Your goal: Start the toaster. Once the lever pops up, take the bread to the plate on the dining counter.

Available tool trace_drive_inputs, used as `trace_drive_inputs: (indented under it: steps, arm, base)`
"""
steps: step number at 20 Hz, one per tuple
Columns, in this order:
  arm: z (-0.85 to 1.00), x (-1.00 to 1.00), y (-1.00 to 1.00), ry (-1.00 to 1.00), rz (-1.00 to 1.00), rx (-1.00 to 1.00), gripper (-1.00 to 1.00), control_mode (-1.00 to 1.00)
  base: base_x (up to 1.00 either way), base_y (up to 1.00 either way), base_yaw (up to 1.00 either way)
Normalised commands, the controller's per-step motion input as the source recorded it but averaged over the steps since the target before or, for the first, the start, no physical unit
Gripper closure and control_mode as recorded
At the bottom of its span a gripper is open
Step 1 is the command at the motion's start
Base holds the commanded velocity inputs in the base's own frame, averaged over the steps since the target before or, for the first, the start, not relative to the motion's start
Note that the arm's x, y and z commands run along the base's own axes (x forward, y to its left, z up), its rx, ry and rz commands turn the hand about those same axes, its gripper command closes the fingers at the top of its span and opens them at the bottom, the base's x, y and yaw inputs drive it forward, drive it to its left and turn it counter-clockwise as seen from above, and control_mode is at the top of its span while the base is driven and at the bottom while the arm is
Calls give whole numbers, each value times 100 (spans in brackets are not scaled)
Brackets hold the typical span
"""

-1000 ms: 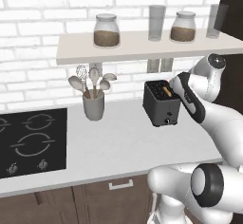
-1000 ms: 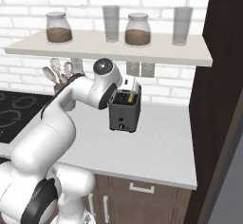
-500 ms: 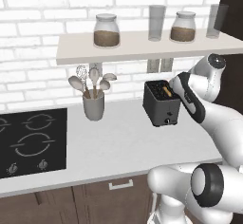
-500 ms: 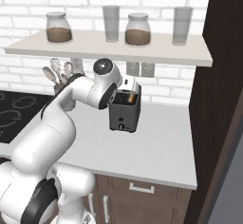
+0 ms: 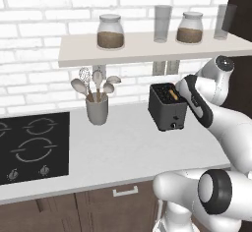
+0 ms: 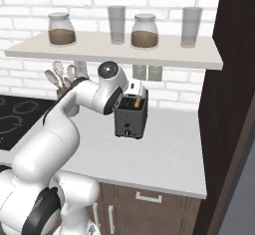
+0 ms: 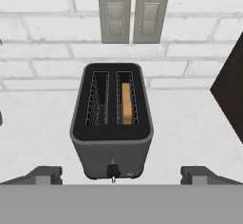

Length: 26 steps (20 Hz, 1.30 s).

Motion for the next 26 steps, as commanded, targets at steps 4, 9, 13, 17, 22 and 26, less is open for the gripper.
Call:
trace_drive_inputs:
  steps: [4, 9, 13, 17, 22, 26]
  arm:
    - [0, 0, 0, 0, 0, 0, -100, -100]
    - [0, 0, 0, 0, 0, 0, -100, -100]
    - [0, 0, 0, 0, 0, 0, -100, -100]
    - [0, 0, 0, 0, 0, 0, -100, -100]
    - [0, 0, 0, 0, 0, 0, -100, -100]
    - [0, 0, 0, 0, 0, 0, -100, -100]
  base:
    - [0, 0, 0]
    - [0, 0, 0]
    - [0, 0, 0]
    - [0, 0, 0]
    - [0, 0, 0]
    - [0, 0, 0]
